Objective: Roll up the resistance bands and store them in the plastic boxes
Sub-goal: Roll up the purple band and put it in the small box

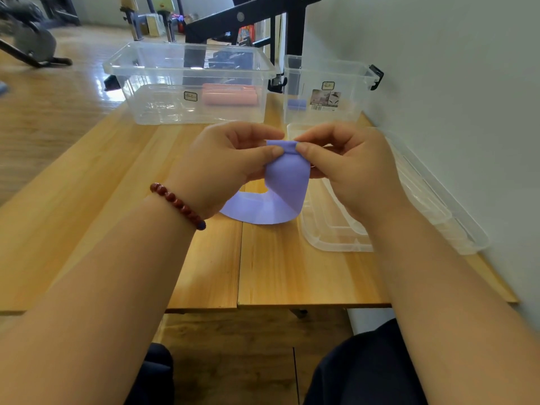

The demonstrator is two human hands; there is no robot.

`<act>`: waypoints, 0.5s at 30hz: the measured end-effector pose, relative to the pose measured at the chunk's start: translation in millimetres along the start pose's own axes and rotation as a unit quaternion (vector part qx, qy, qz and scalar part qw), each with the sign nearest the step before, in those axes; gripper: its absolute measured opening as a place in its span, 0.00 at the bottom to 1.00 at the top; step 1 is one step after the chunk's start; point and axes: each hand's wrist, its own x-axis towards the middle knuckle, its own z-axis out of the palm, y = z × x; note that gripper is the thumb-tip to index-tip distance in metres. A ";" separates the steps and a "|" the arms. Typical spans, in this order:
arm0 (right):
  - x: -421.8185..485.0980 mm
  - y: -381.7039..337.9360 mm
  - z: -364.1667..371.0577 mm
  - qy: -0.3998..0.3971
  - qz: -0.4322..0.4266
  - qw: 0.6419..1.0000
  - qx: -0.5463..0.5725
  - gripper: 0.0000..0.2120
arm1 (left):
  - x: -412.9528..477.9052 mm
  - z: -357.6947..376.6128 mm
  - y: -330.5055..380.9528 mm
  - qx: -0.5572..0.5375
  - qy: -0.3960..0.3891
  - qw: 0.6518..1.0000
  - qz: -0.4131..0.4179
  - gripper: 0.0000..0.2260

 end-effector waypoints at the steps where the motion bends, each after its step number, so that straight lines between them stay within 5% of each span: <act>1: -0.6 0.1 0.3 0.001 -0.016 1.000 -0.014 0.11 | 0.1 -1.0 -0.2 -0.015 -0.019 1.000 -0.012 0.08; 15: -1.9 6.8 2.2 0.021 -0.101 0.994 -0.043 0.11 | 1.7 0.2 0.9 -0.068 -0.020 0.997 -0.031 0.11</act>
